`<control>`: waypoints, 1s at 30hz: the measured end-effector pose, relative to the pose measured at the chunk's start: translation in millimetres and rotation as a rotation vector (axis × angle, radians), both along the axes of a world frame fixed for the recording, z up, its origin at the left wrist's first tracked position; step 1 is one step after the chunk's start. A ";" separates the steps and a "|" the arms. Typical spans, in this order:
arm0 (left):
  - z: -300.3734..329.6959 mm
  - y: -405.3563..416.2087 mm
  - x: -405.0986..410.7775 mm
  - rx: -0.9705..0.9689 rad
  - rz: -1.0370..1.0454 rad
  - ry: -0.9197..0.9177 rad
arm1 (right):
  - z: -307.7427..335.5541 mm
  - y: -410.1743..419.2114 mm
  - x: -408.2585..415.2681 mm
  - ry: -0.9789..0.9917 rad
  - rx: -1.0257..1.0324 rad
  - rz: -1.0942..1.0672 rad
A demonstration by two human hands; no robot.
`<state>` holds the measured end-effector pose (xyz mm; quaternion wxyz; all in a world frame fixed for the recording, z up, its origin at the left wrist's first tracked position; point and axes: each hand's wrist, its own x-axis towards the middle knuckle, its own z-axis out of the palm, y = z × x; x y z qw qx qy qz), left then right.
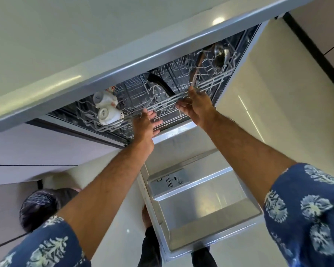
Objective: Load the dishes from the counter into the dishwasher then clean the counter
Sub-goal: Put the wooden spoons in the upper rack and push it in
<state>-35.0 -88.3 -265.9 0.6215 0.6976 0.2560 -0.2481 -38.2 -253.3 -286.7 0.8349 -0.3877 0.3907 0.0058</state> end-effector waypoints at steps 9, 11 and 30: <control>-1.1 12.5 42.1 0.076 -0.071 0.017 | 1.4 11.8 37.6 0.077 -0.076 0.041; -5.5 14.2 43.3 0.102 -0.084 -0.016 | 1.0 7.4 39.2 0.074 -0.093 0.065; -190.5 5.4 83.8 0.910 -1.209 -0.530 | -144.3 6.5 -43.5 0.192 -0.088 0.155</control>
